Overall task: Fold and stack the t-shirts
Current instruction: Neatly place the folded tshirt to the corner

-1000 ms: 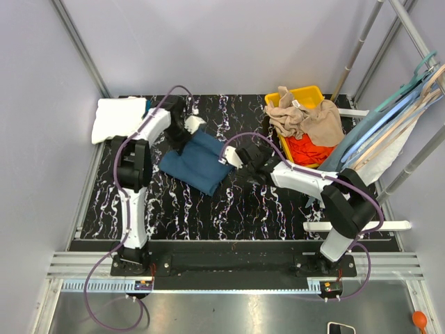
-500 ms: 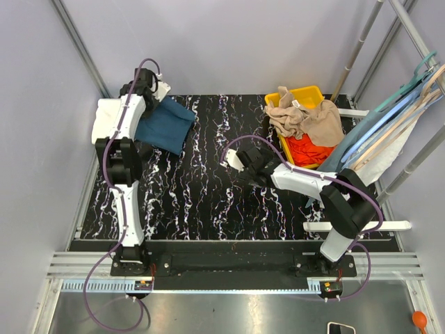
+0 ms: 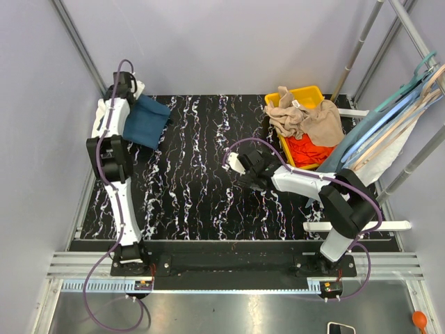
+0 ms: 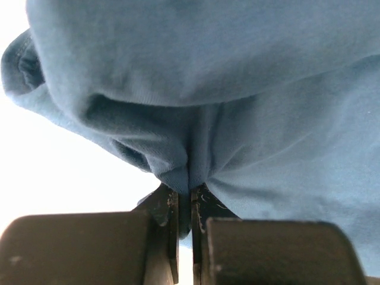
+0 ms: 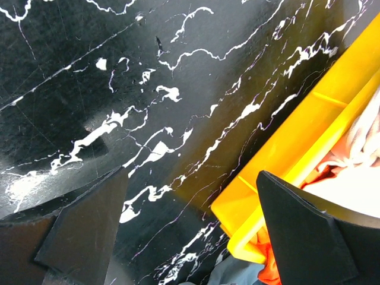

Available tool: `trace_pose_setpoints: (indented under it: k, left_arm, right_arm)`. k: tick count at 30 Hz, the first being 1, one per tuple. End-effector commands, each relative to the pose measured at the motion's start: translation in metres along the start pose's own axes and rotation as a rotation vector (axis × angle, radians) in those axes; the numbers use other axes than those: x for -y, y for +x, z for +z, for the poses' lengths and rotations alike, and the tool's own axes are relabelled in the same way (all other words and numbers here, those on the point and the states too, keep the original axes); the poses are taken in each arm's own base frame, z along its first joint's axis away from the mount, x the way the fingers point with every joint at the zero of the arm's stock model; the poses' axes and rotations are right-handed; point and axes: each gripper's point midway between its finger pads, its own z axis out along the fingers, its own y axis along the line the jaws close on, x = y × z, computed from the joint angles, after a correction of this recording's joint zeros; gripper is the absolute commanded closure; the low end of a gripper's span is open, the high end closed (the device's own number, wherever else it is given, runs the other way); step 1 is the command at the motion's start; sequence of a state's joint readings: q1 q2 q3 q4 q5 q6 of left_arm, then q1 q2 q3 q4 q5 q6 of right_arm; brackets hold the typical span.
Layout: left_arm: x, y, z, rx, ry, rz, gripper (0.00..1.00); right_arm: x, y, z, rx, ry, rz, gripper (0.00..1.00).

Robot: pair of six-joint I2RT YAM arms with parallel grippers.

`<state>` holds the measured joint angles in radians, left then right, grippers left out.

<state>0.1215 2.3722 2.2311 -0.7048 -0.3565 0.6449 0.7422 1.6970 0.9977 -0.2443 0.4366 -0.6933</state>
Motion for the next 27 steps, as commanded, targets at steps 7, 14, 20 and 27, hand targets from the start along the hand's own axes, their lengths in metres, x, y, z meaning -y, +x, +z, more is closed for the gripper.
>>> trace_pose_setpoints:
  k: [7, 14, 20, 27]
  left_arm:
    - [-0.100, -0.020, -0.030, 0.135, -0.343, -0.242, 1.00]
    - [-0.120, -0.013, -0.013, 0.104, -0.480, -0.323, 1.00]
    - [-0.117, 0.000, 0.009, 0.055, -0.528, -0.303, 1.00]
    - [-0.111, 0.034, 0.037, -0.021, -0.517, -0.281, 1.00]
  right_arm:
    - [0.001, -0.007, -0.004, 0.026, 0.016, 0.058, 0.01]
    - [-0.004, 0.002, -0.006, 0.004, 0.009, 0.052, 0.02]
    - [-0.006, 0.005, -0.006, -0.006, 0.002, 0.056, 0.02]
    - [-0.008, 0.005, -0.005, -0.014, -0.005, 0.059, 0.02]
